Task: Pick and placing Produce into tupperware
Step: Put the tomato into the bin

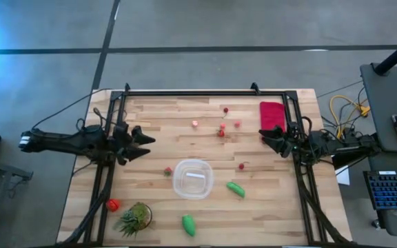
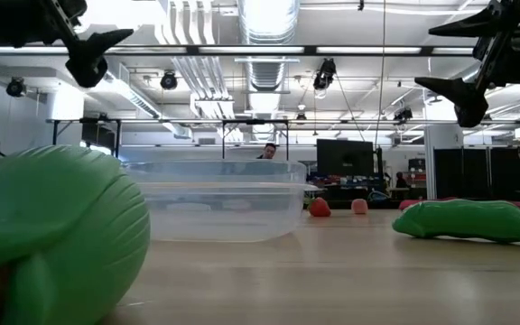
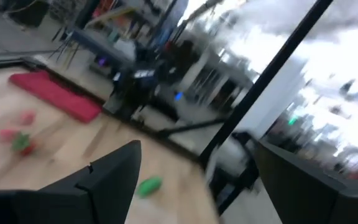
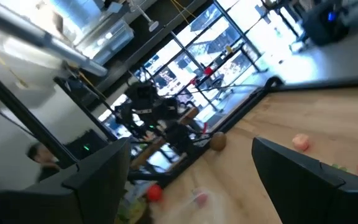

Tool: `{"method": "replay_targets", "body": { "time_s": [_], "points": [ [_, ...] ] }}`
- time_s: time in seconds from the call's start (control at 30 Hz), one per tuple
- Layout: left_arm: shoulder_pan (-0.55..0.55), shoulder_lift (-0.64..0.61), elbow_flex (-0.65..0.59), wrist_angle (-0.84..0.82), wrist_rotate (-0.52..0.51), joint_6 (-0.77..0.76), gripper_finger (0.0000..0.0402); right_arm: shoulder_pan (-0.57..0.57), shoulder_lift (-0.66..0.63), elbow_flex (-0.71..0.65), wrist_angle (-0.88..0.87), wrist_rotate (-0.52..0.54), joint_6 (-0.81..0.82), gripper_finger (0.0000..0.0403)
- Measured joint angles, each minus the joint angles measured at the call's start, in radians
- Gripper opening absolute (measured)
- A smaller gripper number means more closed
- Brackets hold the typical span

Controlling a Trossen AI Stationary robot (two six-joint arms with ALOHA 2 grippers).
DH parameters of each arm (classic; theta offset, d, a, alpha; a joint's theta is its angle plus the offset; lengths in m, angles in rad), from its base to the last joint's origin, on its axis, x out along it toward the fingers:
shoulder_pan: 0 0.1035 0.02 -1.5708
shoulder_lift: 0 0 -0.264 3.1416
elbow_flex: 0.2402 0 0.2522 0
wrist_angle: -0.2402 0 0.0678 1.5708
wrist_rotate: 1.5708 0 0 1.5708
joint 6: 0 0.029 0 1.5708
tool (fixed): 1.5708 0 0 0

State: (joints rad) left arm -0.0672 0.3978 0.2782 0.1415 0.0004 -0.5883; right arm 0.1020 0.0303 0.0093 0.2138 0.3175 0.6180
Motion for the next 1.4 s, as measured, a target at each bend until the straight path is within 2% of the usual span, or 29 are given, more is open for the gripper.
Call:
{"method": "replay_targets", "body": {
  "time_s": [0.13,0.27,0.37,0.57,0.67,0.87,1.0,1.07,1.27,1.4],
  "points": [
    [0.0,0.032,0.102,-0.291,0.0,0.024,0.03,0.0,0.004,0.0,0.0,-0.001,-0.117,0.0327],
    [0.0,0.068,0.201,-0.537,0.002,0.042,0.03,0.0,0.005,0.0,0.0,-0.002,-0.112,0.0327],
    [0.0,0.089,0.265,-0.64,0.02,0.08,0.03,0.0,0.005,0.0,0.0,-0.002,-0.102,0.0327],
    [0.0,0.109,0.343,-0.737,0.057,0.078,0.03,0.0,0.005,0.0,0.0,-0.002,-0.099,0.0327],
    [0.0,0.121,0.355,-0.797,0.173,0.036,0.03,0.0,0.005,0.0,0.0,-0.002,-0.099,0.0327],
    [0.0,0.212,0.355,-0.898,0.588,-0.182,0.03,0.0,0.005,0.0,0.0,-0.002,-0.099,0.0327],
    [-0.001,0.282,0.354,-0.965,0.77,-0.173,0.03,0.0,0.005,0.0,0.0,-0.002,-0.099,0.0327],
    [-0.002,0.306,0.355,-0.995,0.802,-0.123,0.03,0.0,0.005,0.0,0.0,-0.002,-0.099,0.0327],
    [-0.036,0.337,0.375,-1.129,0.806,0.06,0.03,0.0,0.005,0.0,0.0,-0.002,-0.098,0.0327],
    [-0.054,0.357,0.413,-1.11,0.805,0.211,0.03,0.0,0.005,0.0,0.0,-0.002,-0.098,0.0327]
  ]
}}
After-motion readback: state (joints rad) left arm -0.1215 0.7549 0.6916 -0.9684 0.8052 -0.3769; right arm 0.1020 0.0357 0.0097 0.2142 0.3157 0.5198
